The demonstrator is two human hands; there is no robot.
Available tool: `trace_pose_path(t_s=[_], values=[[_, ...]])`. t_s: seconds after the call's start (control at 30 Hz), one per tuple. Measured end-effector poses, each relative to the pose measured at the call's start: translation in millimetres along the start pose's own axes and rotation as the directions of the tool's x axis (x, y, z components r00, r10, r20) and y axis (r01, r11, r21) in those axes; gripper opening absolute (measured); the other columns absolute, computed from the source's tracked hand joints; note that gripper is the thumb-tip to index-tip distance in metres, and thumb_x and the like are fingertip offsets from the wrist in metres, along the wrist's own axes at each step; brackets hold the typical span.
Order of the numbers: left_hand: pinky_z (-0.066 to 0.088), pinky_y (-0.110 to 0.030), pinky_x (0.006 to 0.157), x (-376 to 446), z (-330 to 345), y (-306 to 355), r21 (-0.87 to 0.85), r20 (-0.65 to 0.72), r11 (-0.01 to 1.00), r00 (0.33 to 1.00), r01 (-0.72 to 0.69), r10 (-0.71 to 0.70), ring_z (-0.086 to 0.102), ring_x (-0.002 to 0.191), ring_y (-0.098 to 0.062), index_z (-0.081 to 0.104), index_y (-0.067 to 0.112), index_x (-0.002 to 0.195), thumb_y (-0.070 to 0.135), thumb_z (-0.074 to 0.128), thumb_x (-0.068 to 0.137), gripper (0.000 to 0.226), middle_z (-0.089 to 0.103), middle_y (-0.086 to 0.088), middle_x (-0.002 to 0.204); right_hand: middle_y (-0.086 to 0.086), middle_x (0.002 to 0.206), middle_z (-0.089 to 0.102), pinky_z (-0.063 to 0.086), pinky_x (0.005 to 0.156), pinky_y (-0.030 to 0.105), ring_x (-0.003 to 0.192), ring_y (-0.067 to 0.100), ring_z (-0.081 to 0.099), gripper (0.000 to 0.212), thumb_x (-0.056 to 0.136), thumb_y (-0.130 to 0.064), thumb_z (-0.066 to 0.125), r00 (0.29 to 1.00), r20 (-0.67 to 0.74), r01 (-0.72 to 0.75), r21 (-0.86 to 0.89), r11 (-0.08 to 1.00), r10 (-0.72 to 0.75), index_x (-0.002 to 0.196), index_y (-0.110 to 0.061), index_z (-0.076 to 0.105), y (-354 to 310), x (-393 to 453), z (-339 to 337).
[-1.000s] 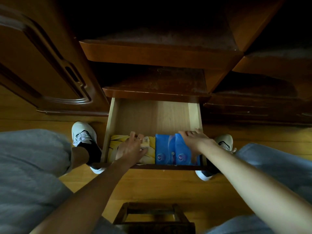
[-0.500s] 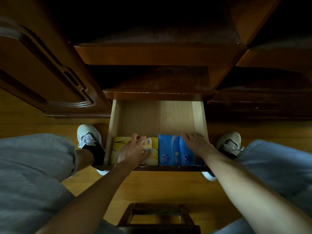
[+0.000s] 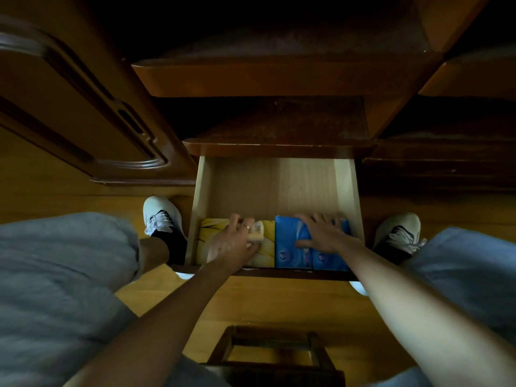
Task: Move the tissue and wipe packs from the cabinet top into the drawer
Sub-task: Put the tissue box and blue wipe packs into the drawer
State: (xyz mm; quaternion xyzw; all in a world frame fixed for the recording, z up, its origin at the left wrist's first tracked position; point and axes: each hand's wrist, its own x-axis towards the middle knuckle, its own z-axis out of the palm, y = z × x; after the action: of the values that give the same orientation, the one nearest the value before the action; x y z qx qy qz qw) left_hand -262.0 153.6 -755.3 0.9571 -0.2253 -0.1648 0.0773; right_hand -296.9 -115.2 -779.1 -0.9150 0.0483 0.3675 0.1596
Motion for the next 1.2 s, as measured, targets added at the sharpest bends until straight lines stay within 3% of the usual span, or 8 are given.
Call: trace_pose_path(t_s=[0.23,0.37,0.53,0.67,0.83,0.9,1.07,1.2], values=[[0.055,-0.035,0.071,-2.3,-7.8,-11.2,-0.140,0.077,0.989,0.997,0.040,-0.029,0.056,0.097,-0.013,0.037,0.043,0.134,0.081,0.054,0.070,0.076,0.035,0.012,0.124,0.006,0.161,0.025,0.001,0.119,0.059,0.150,0.034,0.019,0.088,0.089,-0.068,0.059,1.000,-0.025,0.003,0.041,0.999,-0.002,0.159,-0.038,0.015,0.1,3.9,2.6],[0.053,-0.036,0.086,-5.3,-20.0,-17.1,-0.350,0.135,0.936,0.991,0.048,-0.001,0.054,0.107,-0.012,0.043,0.039,0.143,0.060,0.076,0.073,0.081,0.039,0.011,0.132,0.006,0.160,0.032,0.001,0.121,0.057,0.150,0.031,0.022,0.089,0.087,-0.058,0.068,0.985,-0.169,-0.010,0.140,0.990,0.034,0.159,-0.034,0.020,-8.4,-13.6,5.5],[0.050,-0.034,0.095,-9.8,-34.4,-21.5,-0.555,0.126,0.827,0.992,0.085,-0.017,0.058,0.110,-0.016,0.057,0.025,0.138,0.033,0.085,0.077,0.068,0.051,0.002,0.126,0.001,0.158,0.038,0.027,0.117,0.051,0.145,0.024,0.030,0.077,0.091,-0.055,0.063,0.922,-0.386,0.137,0.281,0.950,-0.019,0.156,-0.035,0.030,-49.5,-33.8,-6.1],[0.048,-0.019,0.074,-4.9,-44.6,-7.8,-0.606,0.024,0.795,0.999,-0.023,0.046,0.062,0.099,-0.013,0.064,0.031,0.123,0.035,0.086,0.074,0.054,0.055,0.016,0.106,-0.014,0.136,0.055,0.046,0.092,0.033,0.123,0.011,0.051,0.065,0.083,-0.087,0.046,0.991,-0.088,0.131,0.702,0.700,-0.098,0.136,-0.050,0.051,-99.9,-50.7,-30.1],[0.049,-0.024,0.096,-1.2,-48.6,-0.6,-0.659,0.010,0.752,0.999,-0.021,0.036,0.051,0.121,-0.012,0.047,0.038,0.141,0.031,0.084,0.077,0.074,0.048,0.015,0.133,-0.004,0.106,0.072,0.062,0.077,0.034,0.092,0.013,0.071,0.023,0.097,-0.040,0.065,0.975,-0.223,0.167,0.788,0.593,0.021,0.116,-0.029,0.067,-99.5,-55.2,-40.7],[0.055,-0.021,0.077,2.1,-53.7,-1.4,-0.813,0.091,0.553,0.978,0.181,-0.187,0.055,0.109,-0.007,0.041,0.033,0.147,0.029,0.075,0.087,0.070,0.047,0.011,0.137,-0.002,0.113,0.069,0.060,0.072,0.025,0.096,0.014,0.069,0.023,0.097,-0.028,0.069,0.951,-0.266,0.161,0.863,0.479,0.160,0.120,-0.028,0.064,-87.5,-56.0,-47.3],[0.057,-0.034,0.068,12.7,-68.6,2.9,-0.879,0.415,-0.379,0.856,0.290,-0.309,0.066,0.098,-0.027,0.049,0.015,0.138,-0.004,0.056,0.093,0.049,0.060,-0.014,0.124,0.012,0.120,0.070,0.062,0.088,0.040,0.106,0.026,0.072,0.030,0.092,-0.016,0.075,0.980,-0.104,0.096,0.994,0.050,0.170,0.120,-0.018,0.064,-82.4,-59.6,-46.1],[0.058,-0.046,0.084,14.0,-69.0,24.5,-0.803,0.424,-0.547,0.871,0.237,-0.246,0.062,0.113,-0.038,0.048,0.010,0.137,-0.012,0.052,0.091,0.052,0.059,-0.021,0.129,0.006,0.119,0.071,0.061,0.079,0.026,0.104,0.019,0.072,0.043,0.091,-0.032,0.077,0.956,-0.156,0.135,0.986,0.100,0.250,0.126,-0.013,0.059,-102.8,-60.0,-29.8]])
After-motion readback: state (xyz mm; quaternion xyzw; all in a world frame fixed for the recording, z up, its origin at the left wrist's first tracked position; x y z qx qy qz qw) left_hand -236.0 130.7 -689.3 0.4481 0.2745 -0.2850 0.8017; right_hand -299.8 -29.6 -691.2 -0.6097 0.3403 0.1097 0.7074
